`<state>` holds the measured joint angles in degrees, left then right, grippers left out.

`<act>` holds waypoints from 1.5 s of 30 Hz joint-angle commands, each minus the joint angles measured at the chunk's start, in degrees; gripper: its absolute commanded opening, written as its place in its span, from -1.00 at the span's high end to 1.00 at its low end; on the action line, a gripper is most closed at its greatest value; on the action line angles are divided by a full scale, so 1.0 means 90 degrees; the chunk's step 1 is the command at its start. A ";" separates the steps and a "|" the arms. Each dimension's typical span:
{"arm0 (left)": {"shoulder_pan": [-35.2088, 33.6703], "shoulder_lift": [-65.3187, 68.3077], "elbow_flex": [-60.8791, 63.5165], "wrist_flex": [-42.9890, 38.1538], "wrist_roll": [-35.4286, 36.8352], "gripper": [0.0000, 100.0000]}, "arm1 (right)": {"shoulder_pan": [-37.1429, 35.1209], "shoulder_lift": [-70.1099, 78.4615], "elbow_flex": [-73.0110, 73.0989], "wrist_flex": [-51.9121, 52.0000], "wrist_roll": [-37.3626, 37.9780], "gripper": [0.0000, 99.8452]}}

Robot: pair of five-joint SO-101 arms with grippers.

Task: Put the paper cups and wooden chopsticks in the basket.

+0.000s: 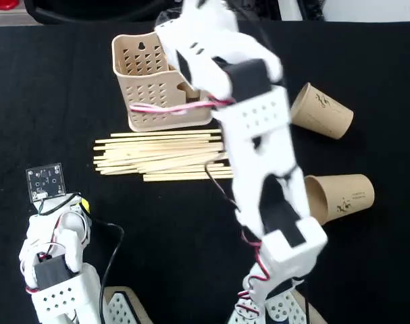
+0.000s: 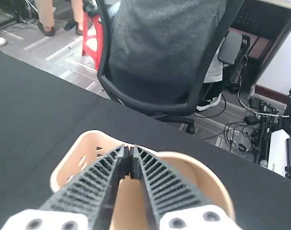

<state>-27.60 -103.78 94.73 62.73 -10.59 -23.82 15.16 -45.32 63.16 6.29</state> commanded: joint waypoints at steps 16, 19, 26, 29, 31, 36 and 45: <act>0.0083 -0.0020 -0.0054 0.0010 -0.0039 0.63 | 0.0205 -0.0650 -0.0005 -0.0615 -0.0020 0.98; 0.0083 -0.0020 -0.0054 0.0010 -0.0039 0.63 | 0.0195 -0.0943 -0.0005 -0.0615 -0.0020 0.98; 0.0083 -0.0020 -0.0054 0.0010 -0.0039 0.63 | 0.0234 -0.0991 0.0230 -0.0586 0.0000 0.98; 0.0083 -0.0020 -0.0054 0.0010 -0.0039 0.63 | 0.0234 -0.0884 0.0493 -0.0606 0.0010 0.98; 0.0083 -0.0020 -0.0054 0.0010 -0.0039 0.63 | 0.0322 -0.0904 0.0542 -0.0537 0.0010 0.98; 0.0083 -0.0020 -0.0054 0.0010 -0.0039 0.63 | 0.1407 -0.1646 0.0054 0.0635 0.0078 0.97; 0.0083 -0.0020 -0.0063 0.0010 -0.0039 0.63 | 0.3136 -0.2349 0.0669 0.3731 0.3272 0.97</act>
<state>-27.60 -103.78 94.73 62.73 -10.59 -1.32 -4.26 -42.68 92.88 28.97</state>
